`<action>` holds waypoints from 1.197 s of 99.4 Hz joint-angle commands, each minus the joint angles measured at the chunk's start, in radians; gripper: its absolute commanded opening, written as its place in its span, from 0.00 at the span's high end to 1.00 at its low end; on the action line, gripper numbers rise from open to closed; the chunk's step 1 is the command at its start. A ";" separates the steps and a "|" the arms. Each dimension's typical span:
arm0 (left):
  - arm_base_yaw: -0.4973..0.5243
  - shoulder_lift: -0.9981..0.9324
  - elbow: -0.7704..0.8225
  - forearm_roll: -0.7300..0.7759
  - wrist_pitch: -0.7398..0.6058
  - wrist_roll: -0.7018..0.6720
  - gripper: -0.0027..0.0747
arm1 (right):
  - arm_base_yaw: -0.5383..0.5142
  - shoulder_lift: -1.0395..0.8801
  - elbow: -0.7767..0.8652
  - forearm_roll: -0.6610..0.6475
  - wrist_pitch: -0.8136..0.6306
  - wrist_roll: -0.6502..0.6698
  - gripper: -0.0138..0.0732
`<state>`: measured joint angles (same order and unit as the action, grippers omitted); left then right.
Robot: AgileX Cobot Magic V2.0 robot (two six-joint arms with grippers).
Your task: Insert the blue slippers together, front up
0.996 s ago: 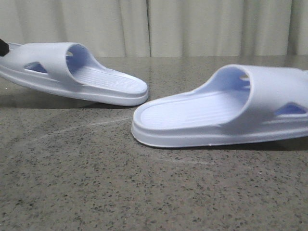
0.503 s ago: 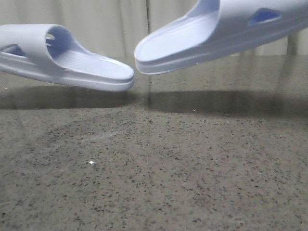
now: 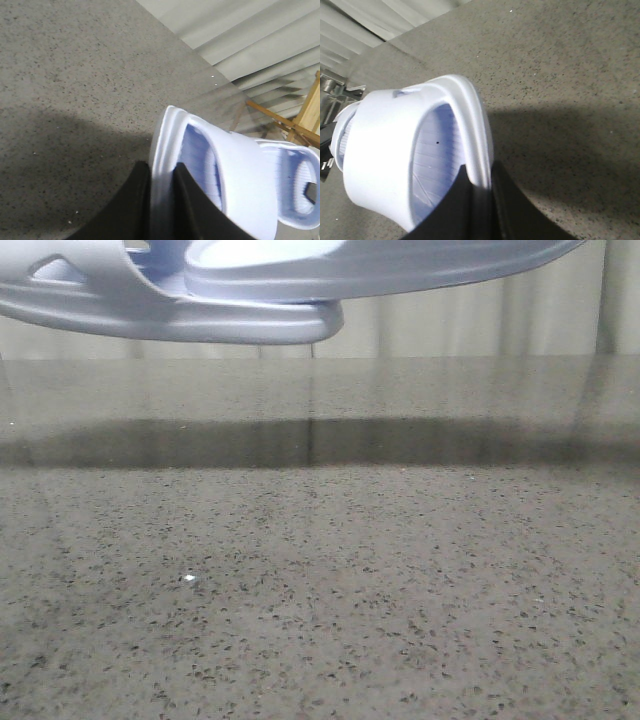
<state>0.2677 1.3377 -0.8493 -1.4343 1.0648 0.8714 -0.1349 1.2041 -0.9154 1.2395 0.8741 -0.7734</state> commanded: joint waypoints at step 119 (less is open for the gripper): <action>-0.105 -0.020 -0.023 -0.213 0.155 0.050 0.95 | 0.282 0.386 -0.186 0.281 0.158 -0.255 0.84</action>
<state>0.1759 1.3393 -0.8493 -1.6135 1.0381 0.9179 0.1391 1.6338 -1.0566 1.4657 0.8002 -1.0046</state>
